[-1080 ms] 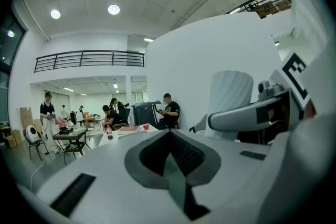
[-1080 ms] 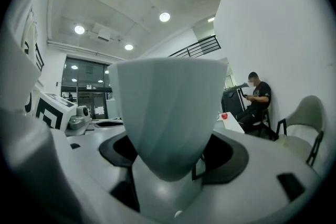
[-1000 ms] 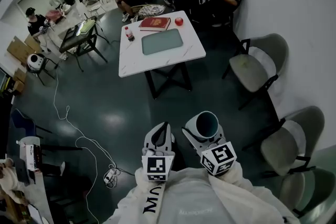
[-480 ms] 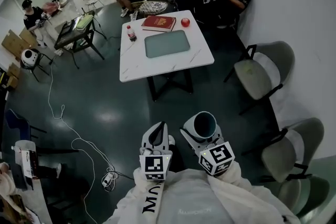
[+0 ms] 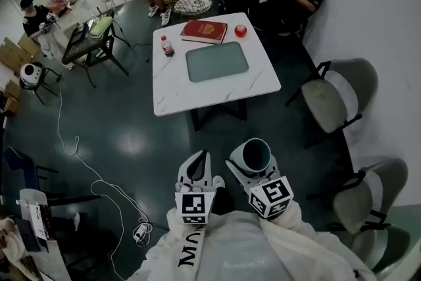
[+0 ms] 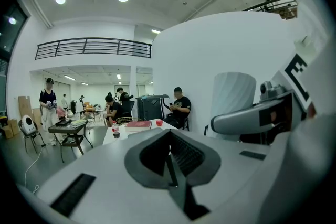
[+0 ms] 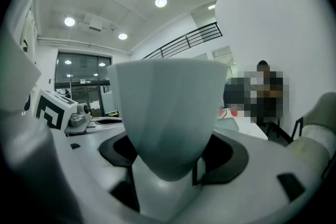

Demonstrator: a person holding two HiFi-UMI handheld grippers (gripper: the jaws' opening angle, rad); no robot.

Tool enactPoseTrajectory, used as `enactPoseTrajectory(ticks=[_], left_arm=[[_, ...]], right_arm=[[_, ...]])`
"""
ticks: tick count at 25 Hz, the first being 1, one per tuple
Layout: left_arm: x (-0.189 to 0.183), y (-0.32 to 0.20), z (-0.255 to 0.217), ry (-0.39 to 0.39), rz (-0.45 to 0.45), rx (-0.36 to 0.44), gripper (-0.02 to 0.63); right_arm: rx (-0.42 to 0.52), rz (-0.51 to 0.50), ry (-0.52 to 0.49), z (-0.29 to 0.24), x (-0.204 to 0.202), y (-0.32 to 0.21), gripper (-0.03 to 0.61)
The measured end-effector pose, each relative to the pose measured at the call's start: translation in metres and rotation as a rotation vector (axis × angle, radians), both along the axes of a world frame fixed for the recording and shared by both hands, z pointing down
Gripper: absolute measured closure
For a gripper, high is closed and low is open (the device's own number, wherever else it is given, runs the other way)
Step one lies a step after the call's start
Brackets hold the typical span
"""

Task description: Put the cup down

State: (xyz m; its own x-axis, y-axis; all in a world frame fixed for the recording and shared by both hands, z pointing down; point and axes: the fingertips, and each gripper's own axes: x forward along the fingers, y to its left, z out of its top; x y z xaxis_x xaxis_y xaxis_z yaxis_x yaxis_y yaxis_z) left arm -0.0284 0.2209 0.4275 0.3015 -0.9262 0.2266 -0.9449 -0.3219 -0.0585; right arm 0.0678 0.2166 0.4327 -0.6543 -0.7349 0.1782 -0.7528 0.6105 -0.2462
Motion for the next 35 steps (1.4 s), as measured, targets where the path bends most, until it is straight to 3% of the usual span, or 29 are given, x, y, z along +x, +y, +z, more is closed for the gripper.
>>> enactPoseTrajectory(ticks=[17, 35], left_arm=[[-0.086, -0.145, -0.012, 0.003, 0.062, 0.027, 0.603], [-0.114, -0.180, -0.006, 0.025, 0.038, 0.021, 0.603]], right_arm=[[0.042, 0.030, 0.015, -0.015, -0.090, -0.144, 0.230], [0.041, 0.027, 0.028, -0.013, -0.111, -0.188, 0.230]])
